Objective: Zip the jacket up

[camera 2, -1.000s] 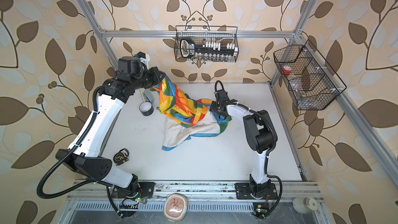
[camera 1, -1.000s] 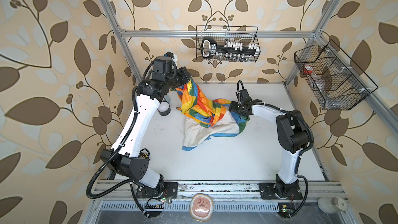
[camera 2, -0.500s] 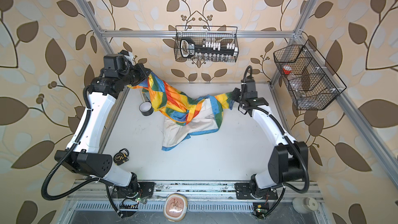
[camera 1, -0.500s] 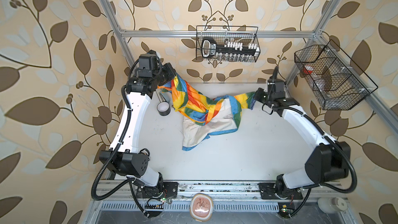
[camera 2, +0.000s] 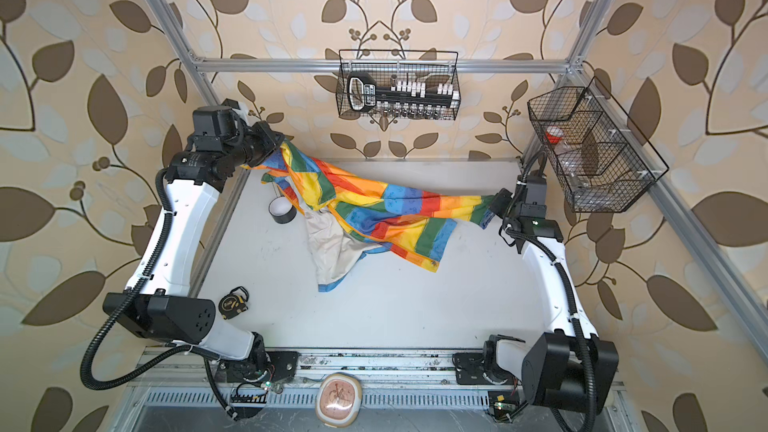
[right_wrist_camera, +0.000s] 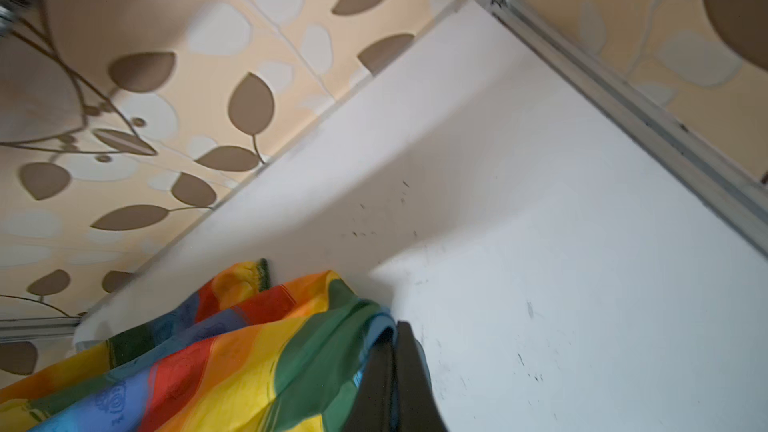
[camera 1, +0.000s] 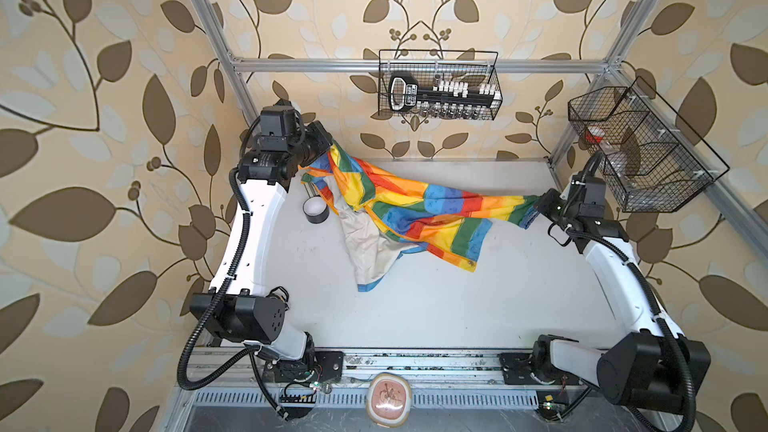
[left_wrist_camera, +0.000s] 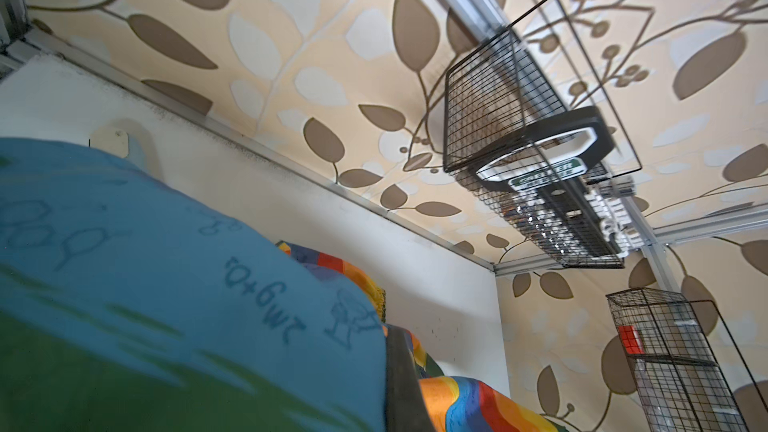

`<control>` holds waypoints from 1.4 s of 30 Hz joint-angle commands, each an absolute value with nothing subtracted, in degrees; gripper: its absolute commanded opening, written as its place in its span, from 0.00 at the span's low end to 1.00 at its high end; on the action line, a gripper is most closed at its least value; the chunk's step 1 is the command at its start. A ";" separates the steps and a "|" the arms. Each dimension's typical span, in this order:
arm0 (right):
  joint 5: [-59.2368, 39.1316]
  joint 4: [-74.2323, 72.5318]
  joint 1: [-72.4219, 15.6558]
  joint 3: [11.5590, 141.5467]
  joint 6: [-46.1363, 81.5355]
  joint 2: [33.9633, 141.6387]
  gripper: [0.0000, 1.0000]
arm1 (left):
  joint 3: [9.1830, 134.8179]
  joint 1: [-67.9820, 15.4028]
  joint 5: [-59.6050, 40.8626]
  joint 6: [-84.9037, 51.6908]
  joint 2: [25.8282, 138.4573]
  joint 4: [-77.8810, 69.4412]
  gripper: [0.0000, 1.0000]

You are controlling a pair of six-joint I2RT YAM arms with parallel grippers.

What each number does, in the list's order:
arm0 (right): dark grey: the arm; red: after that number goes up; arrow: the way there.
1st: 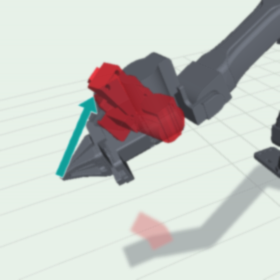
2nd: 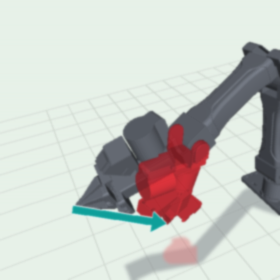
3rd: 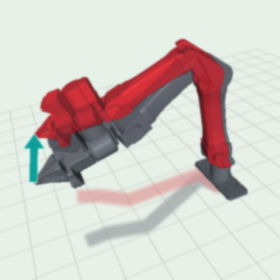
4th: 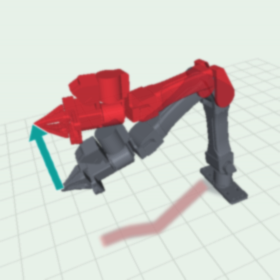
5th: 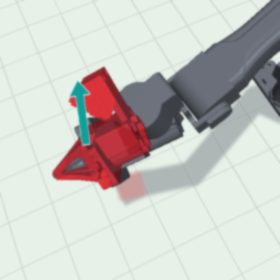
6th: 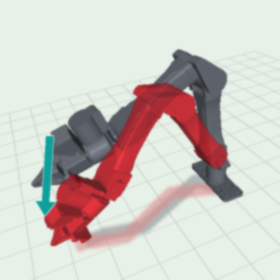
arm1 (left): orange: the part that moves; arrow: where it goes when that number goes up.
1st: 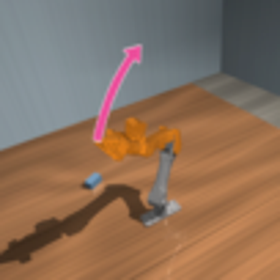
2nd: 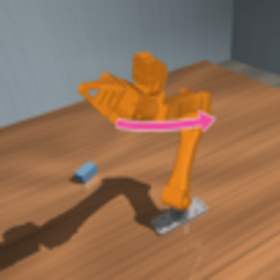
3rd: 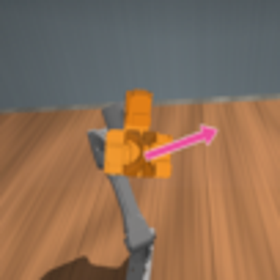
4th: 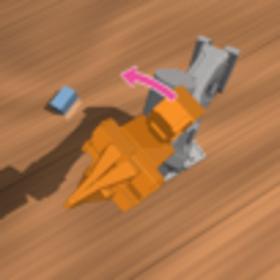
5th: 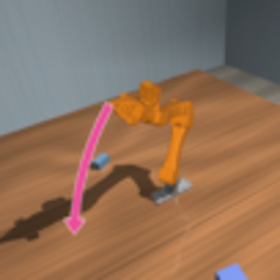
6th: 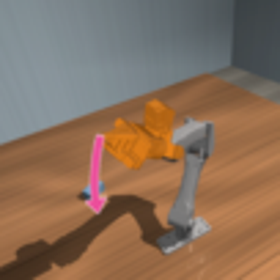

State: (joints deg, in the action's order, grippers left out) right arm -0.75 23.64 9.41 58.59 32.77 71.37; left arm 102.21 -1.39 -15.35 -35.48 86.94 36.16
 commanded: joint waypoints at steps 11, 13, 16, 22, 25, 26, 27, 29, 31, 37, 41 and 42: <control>-1.28 21.02 7.81 73.45 36.42 91.86 0.03 | 105.53 -0.97 -19.44 -40.19 92.19 27.61 0.00; -1.14 22.49 7.35 77.50 36.12 94.75 0.07 | 106.20 -0.90 -19.12 -41.64 93.92 25.78 0.00; -0.21 23.88 6.94 80.88 35.68 97.69 0.15 | 108.93 -0.88 -19.03 -43.86 97.57 24.20 0.00; -0.14 24.60 6.78 77.27 35.76 95.10 0.73 | 114.87 -0.88 -18.98 -46.22 105.10 23.97 0.00; -2.02 21.25 5.46 69.13 35.92 88.02 0.78 | 115.92 -0.88 -18.77 -45.89 106.99 24.25 0.00; -2.59 20.54 4.34 66.62 35.42 85.48 0.78 | 115.93 -0.90 -18.64 -45.80 107.29 24.34 0.00; -2.98 20.43 2.98 64.68 34.57 83.44 0.78 | 115.71 -0.88 -18.63 -45.86 107.40 24.36 0.00; -2.90 21.76 0.06 61.02 32.98 80.19 0.72 | 115.14 -0.92 -19.14 -45.88 107.00 23.96 0.00; -1.71 22.75 -3.25 57.08 31.94 77.39 0.65 | 114.16 -0.88 -19.16 -45.75 106.22 23.41 0.00; 4.10 21.65 -12.57 46.25 32.43 73.82 0.60 | 112.72 -0.90 -19.24 -45.28 104.16 22.98 0.00; 5.58 20.06 -17.53 44.16 33.81 77.79 0.64 | 112.08 -0.88 -19.42 -44.89 103.63 23.58 0.00; 5.95 19.71 -18.55 44.12 33.99 78.86 0.64 | 111.83 -0.88 -18.98 -44.68 103.53 24.12 0.00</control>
State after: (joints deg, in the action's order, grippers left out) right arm 2.92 21.12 -16.43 44.75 33.34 76.55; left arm 112.09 -1.39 -19.07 -45.43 107.83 26.26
